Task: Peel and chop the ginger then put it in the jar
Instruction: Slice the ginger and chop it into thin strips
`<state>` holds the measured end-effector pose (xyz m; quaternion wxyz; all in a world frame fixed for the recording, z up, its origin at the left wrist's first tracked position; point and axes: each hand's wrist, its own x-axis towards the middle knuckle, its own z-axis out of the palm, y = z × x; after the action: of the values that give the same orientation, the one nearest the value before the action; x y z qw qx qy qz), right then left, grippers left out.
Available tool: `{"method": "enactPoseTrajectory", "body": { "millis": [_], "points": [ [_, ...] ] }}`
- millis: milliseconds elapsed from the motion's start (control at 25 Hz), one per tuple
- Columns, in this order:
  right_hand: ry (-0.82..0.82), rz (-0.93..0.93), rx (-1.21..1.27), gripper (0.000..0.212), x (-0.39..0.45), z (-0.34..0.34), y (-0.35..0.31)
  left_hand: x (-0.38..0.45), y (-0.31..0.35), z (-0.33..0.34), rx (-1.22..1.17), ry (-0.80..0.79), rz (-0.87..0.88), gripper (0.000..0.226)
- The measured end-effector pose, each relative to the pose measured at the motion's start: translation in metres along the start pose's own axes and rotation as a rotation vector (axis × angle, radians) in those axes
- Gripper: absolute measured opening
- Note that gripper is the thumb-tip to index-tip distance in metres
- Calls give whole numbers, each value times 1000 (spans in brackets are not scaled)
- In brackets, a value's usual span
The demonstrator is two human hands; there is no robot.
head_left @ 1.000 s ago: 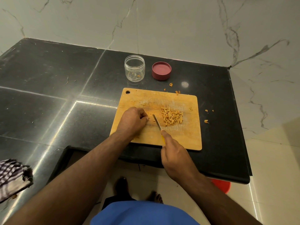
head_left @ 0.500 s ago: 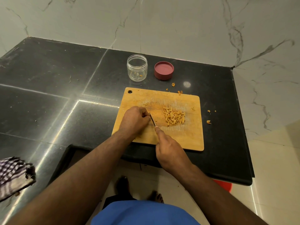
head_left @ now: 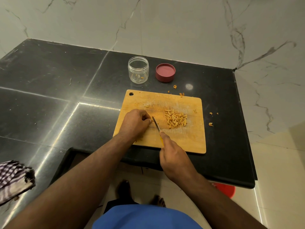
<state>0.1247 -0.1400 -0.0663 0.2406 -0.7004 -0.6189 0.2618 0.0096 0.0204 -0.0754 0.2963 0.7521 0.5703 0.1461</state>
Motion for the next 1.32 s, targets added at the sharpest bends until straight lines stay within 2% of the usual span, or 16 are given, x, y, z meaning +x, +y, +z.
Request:
{"method": "enactPoseTrajectory", "body": {
  "millis": [400,600,760,1120,1320],
  "points": [
    [-90,56,7,54,7,5,-2,0,1,1,9,18,-4,13],
    [-27,75,68,53,-23,-1,1,-1,0,0,6,-3,-8,15],
    [14,-3,18,55,-7,1,-1,-1,0,-2,4,-11,-14,17],
    [-88,41,-39,57,16,12,-4,1,0,0,12,14,-12,11],
    [-56,67,14,54,-22,7,1,0,-1,-1,-10,6,-17,9]
  ]
}}
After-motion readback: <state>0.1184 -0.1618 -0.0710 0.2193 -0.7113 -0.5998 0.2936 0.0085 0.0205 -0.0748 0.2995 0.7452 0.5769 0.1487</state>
